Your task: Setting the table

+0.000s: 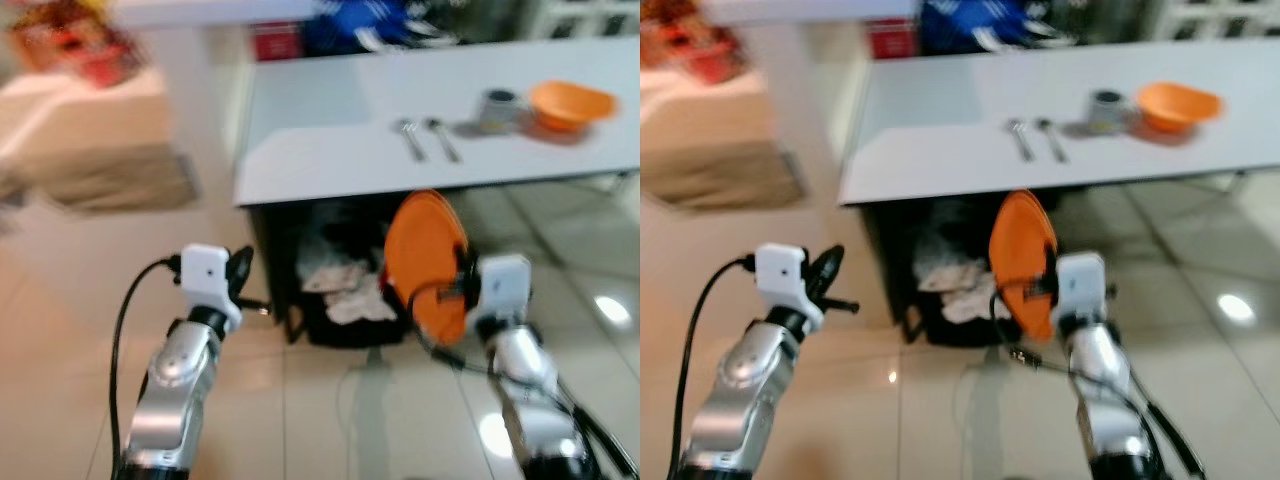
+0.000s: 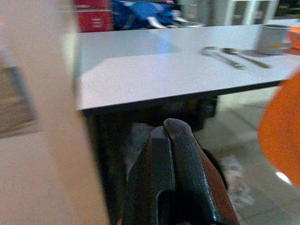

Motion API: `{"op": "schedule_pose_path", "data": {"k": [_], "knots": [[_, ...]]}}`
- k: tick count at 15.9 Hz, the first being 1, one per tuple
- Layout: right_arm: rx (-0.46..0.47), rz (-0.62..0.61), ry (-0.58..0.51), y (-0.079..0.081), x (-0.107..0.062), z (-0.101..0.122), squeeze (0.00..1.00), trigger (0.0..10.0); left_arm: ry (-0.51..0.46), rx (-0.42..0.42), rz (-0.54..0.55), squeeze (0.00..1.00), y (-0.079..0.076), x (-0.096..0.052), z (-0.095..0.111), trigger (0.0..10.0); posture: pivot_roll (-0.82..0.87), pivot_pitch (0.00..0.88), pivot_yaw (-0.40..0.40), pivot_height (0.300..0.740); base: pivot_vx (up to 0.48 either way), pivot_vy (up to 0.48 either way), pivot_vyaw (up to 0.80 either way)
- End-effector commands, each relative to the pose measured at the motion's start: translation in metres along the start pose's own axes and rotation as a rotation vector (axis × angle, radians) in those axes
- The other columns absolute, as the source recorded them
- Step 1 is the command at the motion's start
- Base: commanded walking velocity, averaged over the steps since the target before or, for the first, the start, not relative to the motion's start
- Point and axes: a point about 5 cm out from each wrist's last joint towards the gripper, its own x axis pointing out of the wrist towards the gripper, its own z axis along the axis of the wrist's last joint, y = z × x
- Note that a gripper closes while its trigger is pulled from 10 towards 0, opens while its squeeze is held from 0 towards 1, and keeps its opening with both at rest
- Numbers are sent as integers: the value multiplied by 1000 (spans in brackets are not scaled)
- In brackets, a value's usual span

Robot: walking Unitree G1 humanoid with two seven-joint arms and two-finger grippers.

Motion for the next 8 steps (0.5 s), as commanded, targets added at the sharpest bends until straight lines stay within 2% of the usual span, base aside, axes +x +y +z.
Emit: {"op": "schedule_pose_path", "data": {"k": [1, 4, 6, 7, 8], "knots": [[6, -21, -76, -5, 9, 17, 0, 0, -12, 15, -6, 0, 0, 1, 4, 10000, -122, 0, 86, 740, 442, 0, 0], [13, -15, -89, -4, 11, 21, 0, 0, -23, 17, -17, 0, -3, 2, 6, 10000, -119, 0, 84, 740, 442, 0, 0], [25, 14, -150, 1, 15, 36, 0, 0, -30, 17, -19, 0, -4, 2, 8, 10000, -116, 0, 84, 740, 442, 0, 0], [68, 59, -239, 7, 22, 64, 0, 0, -37, 16, -20, 0, -5, 1, 9, 10000, -114, 0, 85, 740, 439, 0, 0], [89, 90, -292, 10, 25, 81, 0, 0, -42, 18, -21, 0, -5, 1, 9, 10000, -116, 0, 85, 740, 439, 0, 0]]}}
